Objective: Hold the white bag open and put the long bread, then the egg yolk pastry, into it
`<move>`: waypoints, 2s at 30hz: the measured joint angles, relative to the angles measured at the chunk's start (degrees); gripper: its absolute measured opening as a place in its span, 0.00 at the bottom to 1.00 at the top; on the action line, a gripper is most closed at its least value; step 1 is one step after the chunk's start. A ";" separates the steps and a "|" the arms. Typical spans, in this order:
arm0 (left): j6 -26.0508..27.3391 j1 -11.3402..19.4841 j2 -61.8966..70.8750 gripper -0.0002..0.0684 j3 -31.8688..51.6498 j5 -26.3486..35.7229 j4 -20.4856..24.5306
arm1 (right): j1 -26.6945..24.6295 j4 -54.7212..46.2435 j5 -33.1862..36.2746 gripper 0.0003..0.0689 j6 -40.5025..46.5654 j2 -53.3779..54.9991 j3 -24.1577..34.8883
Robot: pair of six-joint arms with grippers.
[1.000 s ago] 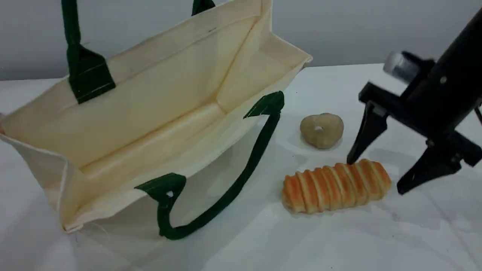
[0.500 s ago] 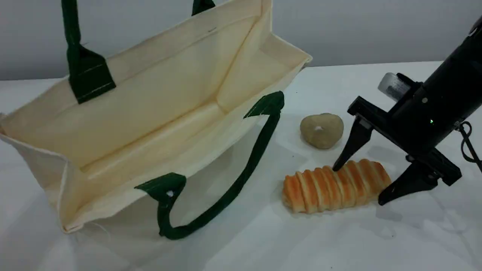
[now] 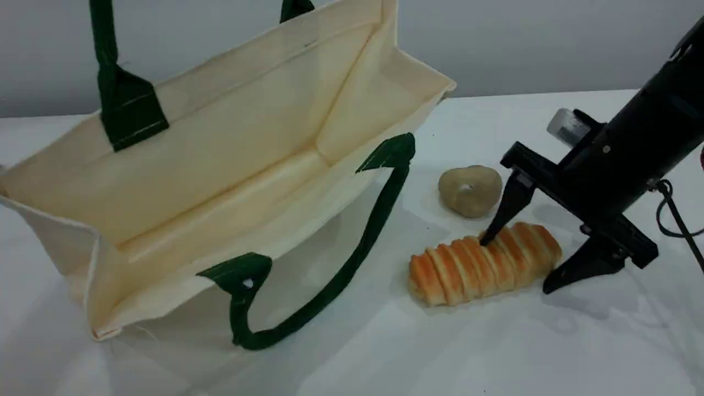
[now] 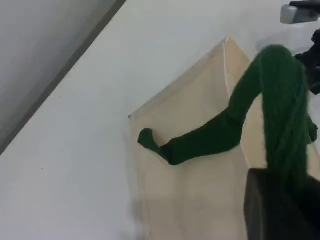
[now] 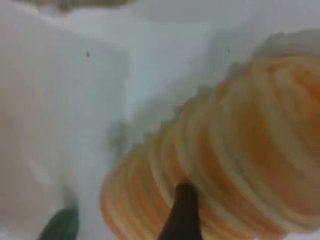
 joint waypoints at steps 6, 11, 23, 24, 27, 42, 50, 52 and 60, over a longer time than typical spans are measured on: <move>0.00 0.00 0.00 0.13 0.00 0.00 0.00 | 0.00 0.13 -1.37 0.85 0.00 0.00 -0.81; 0.00 0.00 0.00 0.13 0.00 0.00 0.00 | 0.00 0.08 -2.46 0.85 0.00 0.00 -0.81; 0.00 0.00 0.00 0.13 0.00 0.00 0.00 | 0.36 -0.50 -3.60 0.69 -1.42 0.00 -0.81; 0.00 0.00 0.00 0.13 0.00 0.00 0.00 | 0.61 -0.50 -3.84 0.68 -1.74 0.00 -0.81; 0.00 0.00 0.00 0.13 0.00 0.00 0.04 | 1.60 -0.84 -5.19 0.64 -1.96 0.00 -0.81; 0.00 0.00 0.00 0.13 0.00 0.05 0.04 | 2.17 -6.22 -6.41 0.26 -3.99 0.06 -0.81; 0.00 0.00 0.00 0.13 0.00 0.05 0.04 | 2.12 -6.68 -6.18 0.12 -9.18 0.06 -1.32; 0.00 0.00 0.00 0.13 0.00 0.05 0.04 | 2.12 -7.25 -5.34 0.12 -9.86 -0.05 -2.16; 0.00 0.00 0.00 0.13 0.00 0.05 0.04 | 1.51 -10.92 -3.46 0.10 -9.50 -5.87 -2.97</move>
